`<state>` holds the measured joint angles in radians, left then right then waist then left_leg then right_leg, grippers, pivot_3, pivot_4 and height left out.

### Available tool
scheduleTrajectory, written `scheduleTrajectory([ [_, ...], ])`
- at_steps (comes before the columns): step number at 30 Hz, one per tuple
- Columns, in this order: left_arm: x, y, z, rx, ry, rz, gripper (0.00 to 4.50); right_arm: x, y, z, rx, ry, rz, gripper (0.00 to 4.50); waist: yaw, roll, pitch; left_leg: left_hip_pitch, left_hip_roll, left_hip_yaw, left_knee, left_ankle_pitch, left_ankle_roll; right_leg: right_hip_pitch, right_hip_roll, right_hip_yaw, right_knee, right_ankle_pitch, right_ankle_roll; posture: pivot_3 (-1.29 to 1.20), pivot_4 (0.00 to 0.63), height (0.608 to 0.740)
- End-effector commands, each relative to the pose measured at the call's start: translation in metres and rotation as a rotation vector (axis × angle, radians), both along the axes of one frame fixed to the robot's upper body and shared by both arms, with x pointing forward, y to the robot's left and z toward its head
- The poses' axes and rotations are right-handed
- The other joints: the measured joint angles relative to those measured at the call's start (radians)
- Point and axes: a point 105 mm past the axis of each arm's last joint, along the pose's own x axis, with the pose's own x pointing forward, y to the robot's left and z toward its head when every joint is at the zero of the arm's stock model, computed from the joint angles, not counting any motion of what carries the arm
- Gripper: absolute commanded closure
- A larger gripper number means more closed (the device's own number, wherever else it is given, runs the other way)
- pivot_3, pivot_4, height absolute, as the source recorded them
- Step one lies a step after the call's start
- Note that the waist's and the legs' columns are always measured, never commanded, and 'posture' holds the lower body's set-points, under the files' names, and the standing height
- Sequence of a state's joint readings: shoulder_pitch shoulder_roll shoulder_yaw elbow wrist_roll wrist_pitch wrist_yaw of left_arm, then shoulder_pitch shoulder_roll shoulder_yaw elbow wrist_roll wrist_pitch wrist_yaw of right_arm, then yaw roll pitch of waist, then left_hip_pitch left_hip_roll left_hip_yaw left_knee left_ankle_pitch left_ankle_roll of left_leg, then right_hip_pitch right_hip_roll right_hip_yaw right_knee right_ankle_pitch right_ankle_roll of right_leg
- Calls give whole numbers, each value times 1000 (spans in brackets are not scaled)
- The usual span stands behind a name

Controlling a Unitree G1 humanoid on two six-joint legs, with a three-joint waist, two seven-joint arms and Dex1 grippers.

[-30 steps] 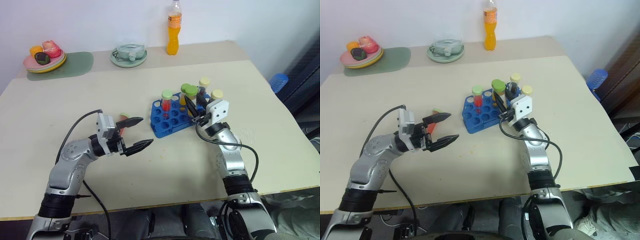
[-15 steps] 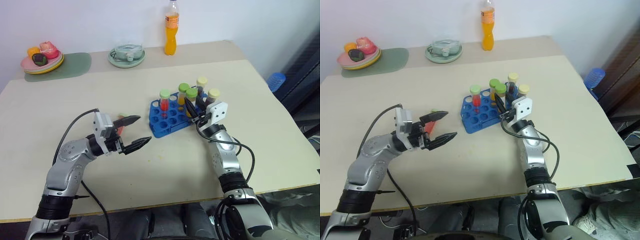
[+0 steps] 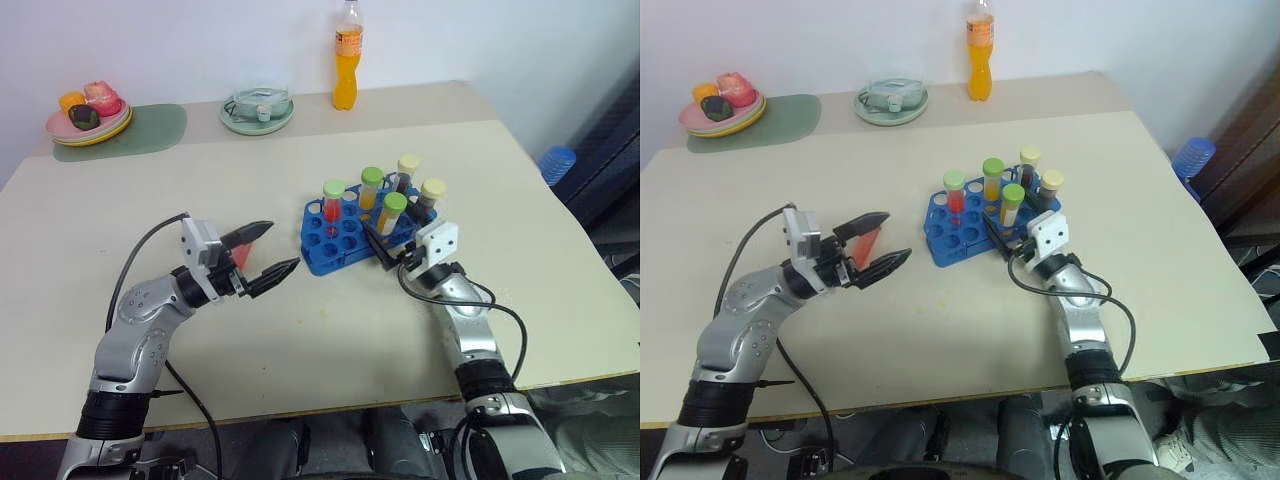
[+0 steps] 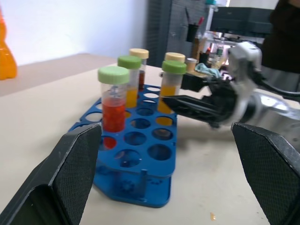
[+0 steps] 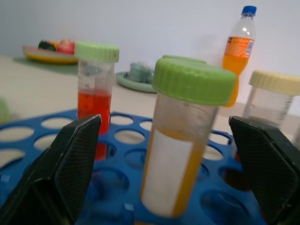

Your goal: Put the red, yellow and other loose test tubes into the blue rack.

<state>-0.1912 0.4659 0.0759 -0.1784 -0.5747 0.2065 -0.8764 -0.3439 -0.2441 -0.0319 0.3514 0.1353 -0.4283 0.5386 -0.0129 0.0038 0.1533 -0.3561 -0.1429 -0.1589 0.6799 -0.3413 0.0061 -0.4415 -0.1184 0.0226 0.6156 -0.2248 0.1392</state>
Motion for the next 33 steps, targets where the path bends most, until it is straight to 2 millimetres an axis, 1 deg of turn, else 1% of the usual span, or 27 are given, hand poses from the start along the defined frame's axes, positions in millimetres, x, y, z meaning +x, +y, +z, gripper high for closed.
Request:
scheduleTrajectory([
  [1,3,9,11,-8,-51,72,0,-11,-10,15,-11,-23,-2,46,1,0,0,0,0,0,0,0,0,0,0,0,0,0,0,0,150,740],
  [4,7,13,12,-24,-31,129,0,-26,-23,13,-63,19,11,46,6,0,0,0,0,0,0,0,0,0,0,0,0,0,0,0,150,740],
  [6,13,19,12,-39,4,195,0,-36,-34,14,-90,48,16,46,8,0,0,0,0,0,1,0,0,1,0,0,0,0,0,0,150,740],
  [9,27,31,10,-51,134,351,0,-55,-46,21,-149,101,103,46,13,0,0,0,0,0,1,0,0,1,0,0,0,0,0,0,150,740],
  [11,33,38,9,-41,213,441,0,-65,-47,28,-177,135,183,46,17,0,0,0,0,0,1,0,0,1,0,1,0,0,0,0,150,740],
  [13,34,38,16,-87,241,432,0,-72,-49,36,-205,177,248,46,21,0,0,0,0,0,1,0,0,1,0,1,0,0,0,0,150,740],
  [15,36,38,25,-138,241,419,0,-75,-49,43,-222,194,282,46,26,0,0,0,0,0,1,0,0,1,0,1,0,0,0,0,150,740],
  [16,37,38,32,-169,201,411,0,-77,-48,47,-229,197,307,46,26,-1,0,0,0,0,1,0,0,1,0,1,0,0,0,0,150,740],
  [17,39,46,35,-154,185,493,0,-80,-46,51,-237,199,339,46,27,-1,0,0,0,0,1,0,0,1,0,1,-1,0,0,0,150,740],
  [18,44,59,31,-106,210,648,0,-81,-44,56,-242,201,369,46,27,-1,0,0,0,0,1,0,0,2,-1,1,-1,0,0,0,150,740],
  [19,46,69,24,-21,251,763,0,-83,-41,60,-249,198,397,46,27,-2,1,0,0,0,2,0,0,2,-1,1,-1,0,0,0,150,740],
  [20,46,72,22,16,273,799,0,-83,-39,63,-254,194,415,46,27,-2,1,0,0,0,2,0,0,2,-1,1,-1,0,0,0,150,740],
  [21,44,63,25,-39,301,737,0,-83,-38,65,-258,188,426,46,28,-2,1,0,0,0,2,0,0,2,-1,1,-1,0,0,0,150,740],
  [22,42,59,27,-66,325,712,0,-82,-37,67,-259,182,431,46,28,-2,1,0,0,0,2,0,0,2,-1,1,-1,0,0,0,150,740],
  [26,38,53,20,49,456,778,0,-80,-35,69,-270,166,436,46,39,-3,1,-1,0,0,2,0,0,2,-1,0,-1,0,0,0,150,740],
  [28,38,49,14,108,555,764,0,-79,-37,69,-275,166,436,46,48,-3,1,-1,0,0,3,0,0,2,-1,0,0,0,0,0,150,740],
  [30,40,43,18,126,581,747,0,-77,-38,69,-281,168,435,46,52,-3,1,-1,0,0,3,0,0,2,-1,0,0,0,0,0,150,740],
  [33,42,40,16,199,663,736,0,-76,-40,68,-292,170,432,46,52,-3,2,-1,0,0,3,0,0,2,-1,0,0,0,0,0,150,740],
])
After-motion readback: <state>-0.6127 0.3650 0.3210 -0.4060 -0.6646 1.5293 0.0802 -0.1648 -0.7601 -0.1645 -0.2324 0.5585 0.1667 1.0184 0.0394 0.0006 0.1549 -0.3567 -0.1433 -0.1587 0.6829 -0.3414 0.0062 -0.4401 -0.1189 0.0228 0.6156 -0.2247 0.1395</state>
